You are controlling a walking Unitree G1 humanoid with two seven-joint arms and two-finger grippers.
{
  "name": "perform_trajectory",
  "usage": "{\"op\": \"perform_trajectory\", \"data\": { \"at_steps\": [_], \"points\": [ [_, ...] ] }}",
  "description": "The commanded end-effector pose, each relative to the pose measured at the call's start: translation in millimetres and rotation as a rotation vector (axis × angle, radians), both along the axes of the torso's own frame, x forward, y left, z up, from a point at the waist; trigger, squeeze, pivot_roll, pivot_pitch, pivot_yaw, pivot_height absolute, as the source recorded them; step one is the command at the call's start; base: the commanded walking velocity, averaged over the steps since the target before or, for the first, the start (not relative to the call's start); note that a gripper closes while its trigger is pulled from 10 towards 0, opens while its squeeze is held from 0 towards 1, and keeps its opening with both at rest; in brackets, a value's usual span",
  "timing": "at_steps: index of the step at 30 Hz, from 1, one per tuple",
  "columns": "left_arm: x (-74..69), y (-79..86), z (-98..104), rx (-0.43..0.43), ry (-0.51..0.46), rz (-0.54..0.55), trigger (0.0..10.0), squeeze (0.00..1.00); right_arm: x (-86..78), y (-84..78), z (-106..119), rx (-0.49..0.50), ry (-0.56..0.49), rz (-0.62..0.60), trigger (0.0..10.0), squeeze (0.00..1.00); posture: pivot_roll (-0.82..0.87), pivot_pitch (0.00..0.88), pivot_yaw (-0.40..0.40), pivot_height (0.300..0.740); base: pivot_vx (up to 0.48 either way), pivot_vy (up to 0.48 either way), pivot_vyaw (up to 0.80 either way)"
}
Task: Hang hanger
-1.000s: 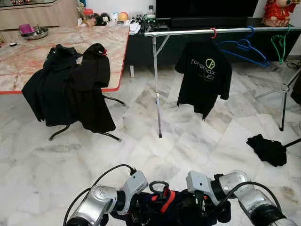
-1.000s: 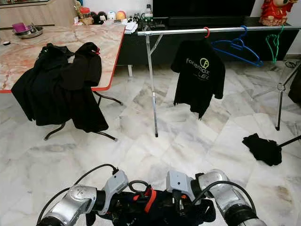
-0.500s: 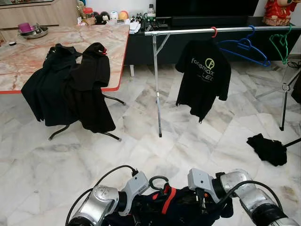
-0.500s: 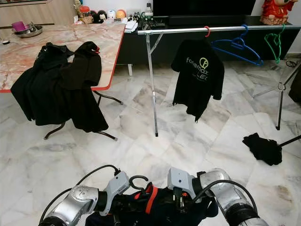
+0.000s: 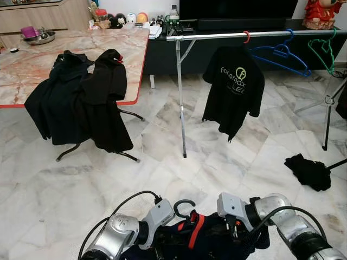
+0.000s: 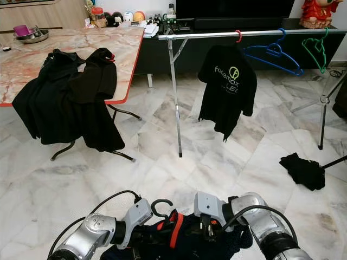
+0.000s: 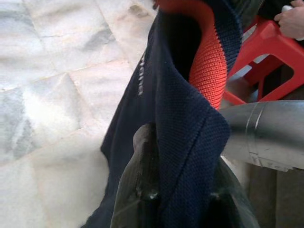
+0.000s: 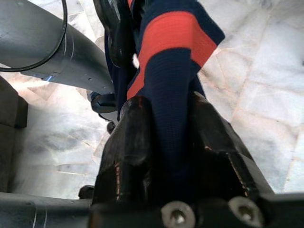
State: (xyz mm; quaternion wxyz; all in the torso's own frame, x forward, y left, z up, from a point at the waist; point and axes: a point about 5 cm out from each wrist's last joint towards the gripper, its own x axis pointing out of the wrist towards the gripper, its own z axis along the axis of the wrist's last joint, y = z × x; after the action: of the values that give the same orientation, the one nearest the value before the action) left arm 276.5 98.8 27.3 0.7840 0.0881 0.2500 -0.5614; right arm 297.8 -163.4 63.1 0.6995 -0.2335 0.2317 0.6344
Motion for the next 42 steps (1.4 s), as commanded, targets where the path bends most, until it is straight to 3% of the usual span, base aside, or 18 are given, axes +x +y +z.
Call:
{"op": "perform_trajectory", "data": {
  "at_steps": [1,6,10,13,14,22,26,27,29,30,33,36,37,42],
  "points": [
    [5.9,4.9,3,0.011,-0.029,0.039,0.0,0.0,-2.4,-4.4,-1,-0.01,0.025,0.015,10.0,1.0,0.09,0.082,0.022,0.74,0.0,0.0,0.0],
    [5.9,4.7,0,0.035,-0.044,0.051,0.0,0.0,-3.9,-5.7,-1,-0.012,0.042,0.029,10.0,1.0,0.09,0.075,0.021,0.74,0.0,0.0,0.0],
    [7.2,8.0,-5,0.081,-0.082,0.097,0.0,0.0,1.1,-11.0,4,-0.021,0.005,-0.011,10.0,1.0,0.09,0.071,0.021,0.74,0.0,0.0,0.0],
    [6.9,11.4,-10,0.113,-0.101,0.124,0.0,0.0,10.0,-12.7,15,0.026,-0.061,-0.077,10.0,1.0,0.09,0.07,0.026,0.74,0.0,0.0,0.0],
    [8.2,13.2,-11,0.113,-0.111,0.166,0.0,0.0,16.3,-15.7,22,0.045,-0.12,-0.125,10.0,1.0,0.09,0.069,0.026,0.74,0.0,0.0,0.0],
    [15.6,19.7,-11,0.112,-0.165,0.297,0.0,0.0,32.7,-29.3,41,0.132,-0.287,-0.351,10.0,1.0,0.08,0.067,0.031,0.74,0.0,0.0,0.0],
    [24.5,23.0,-6,0.113,-0.242,0.434,0.0,0.0,41.7,-43.6,40,0.148,-0.393,-0.618,10.0,0.98,0.07,0.078,0.027,0.74,0.0,0.0,0.0],
    [27.2,26.7,-6,0.133,-0.258,0.482,0.0,0.0,42.3,-48.0,37,0.146,-0.402,-0.685,10.0,0.0,0.06,0.08,0.023,0.74,0.0,0.0,0.0],
    [32.1,38.5,-4,0.153,-0.28,0.601,3.6,0.0,40.0,-57.5,24,0.143,-0.401,-0.868,10.0,0.0,0.05,0.076,0.025,0.74,0.0,0.0,0.0],
    [32.6,43.1,-3,0.143,-0.283,0.633,10.0,0.0,36.6,-60.3,15,0.137,-0.393,-0.944,10.0,0.0,0.05,0.073,0.028,0.74,0.0,0.0,0.0],
    [31.5,55.8,0,0.125,-0.327,0.687,10.0,0.0,17.6,-65.8,-20,0.132,-0.299,-1.189,10.0,0.0,0.07,0.067,0.04,0.74,0.0,0.0,0.0],
    [31.3,73.3,5,0.102,-0.376,0.782,10.0,0.0,-10.1,-60.7,-59,0.134,-0.132,-1.402,10.0,0.0,0.07,0.063,0.045,0.74,0.0,0.0,0.0],
    [31.3,73.3,5,0.102,-0.376,0.782,10.0,0.0,-10.1,-60.7,-59,0.134,-0.132,-1.402,10.0,0.0,0.07,0.063,0.045,0.74,0.0,0.0,0.0],
    [25.1,94.9,9,0.062,-0.406,0.887,10.0,0.0,-45.5,-51.9,-96,0.014,-0.021,-1.495,10.0,0.0,0.07,0.052,0.049,0.74,0.0,0.0,0.0]
  ]
}}
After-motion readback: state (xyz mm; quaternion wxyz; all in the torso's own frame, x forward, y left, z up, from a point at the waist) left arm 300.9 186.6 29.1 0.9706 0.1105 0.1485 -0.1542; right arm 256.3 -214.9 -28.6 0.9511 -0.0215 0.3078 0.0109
